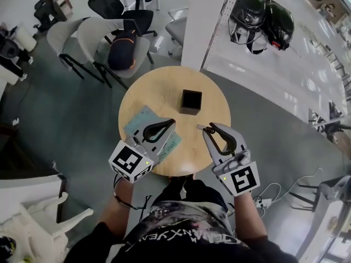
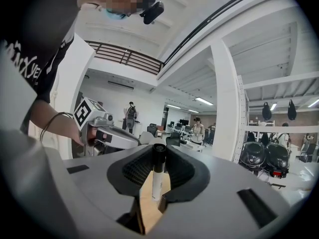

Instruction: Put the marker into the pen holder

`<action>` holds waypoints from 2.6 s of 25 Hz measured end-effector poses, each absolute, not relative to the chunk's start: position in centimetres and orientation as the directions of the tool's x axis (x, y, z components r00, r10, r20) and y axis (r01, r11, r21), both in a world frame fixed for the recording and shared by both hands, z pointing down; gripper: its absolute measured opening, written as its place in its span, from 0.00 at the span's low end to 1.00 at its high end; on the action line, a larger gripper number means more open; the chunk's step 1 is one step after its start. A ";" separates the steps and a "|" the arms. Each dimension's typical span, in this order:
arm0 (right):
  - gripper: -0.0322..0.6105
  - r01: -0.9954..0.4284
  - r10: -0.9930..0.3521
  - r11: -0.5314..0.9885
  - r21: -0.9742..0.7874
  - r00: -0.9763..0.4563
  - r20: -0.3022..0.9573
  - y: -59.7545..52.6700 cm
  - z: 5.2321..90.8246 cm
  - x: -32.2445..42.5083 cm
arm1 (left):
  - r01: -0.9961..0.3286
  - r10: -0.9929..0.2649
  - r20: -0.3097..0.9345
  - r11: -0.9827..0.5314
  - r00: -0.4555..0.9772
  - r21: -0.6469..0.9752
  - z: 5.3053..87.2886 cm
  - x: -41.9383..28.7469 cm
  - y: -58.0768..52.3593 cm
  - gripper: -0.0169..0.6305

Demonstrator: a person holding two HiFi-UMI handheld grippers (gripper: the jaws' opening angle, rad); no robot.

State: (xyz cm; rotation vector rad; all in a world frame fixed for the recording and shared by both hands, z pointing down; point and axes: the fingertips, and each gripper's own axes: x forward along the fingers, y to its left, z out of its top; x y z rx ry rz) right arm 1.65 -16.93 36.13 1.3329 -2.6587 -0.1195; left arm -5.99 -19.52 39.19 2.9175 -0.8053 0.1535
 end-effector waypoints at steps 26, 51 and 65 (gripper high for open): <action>0.17 -0.748 -0.757 0.653 0.122 -0.648 0.078 -23.9 35.9 4.4 | -0.545 -0.531 0.158 -0.837 0.833 0.060 39.2 -1.6 -25.1 0.06; 0.17 -0.749 -0.758 0.653 0.117 -0.644 0.106 -28.9 40.6 3.6 | -0.541 -0.533 0.112 -0.840 0.838 0.045 41.9 -0.7 -29.3 0.06; 0.17 -0.753 -0.761 0.647 0.116 -0.631 0.149 -30.6 45.6 3.7 | -0.564 -0.554 0.147 -0.825 0.820 0.034 45.9 -0.2 -30.3 0.06</action>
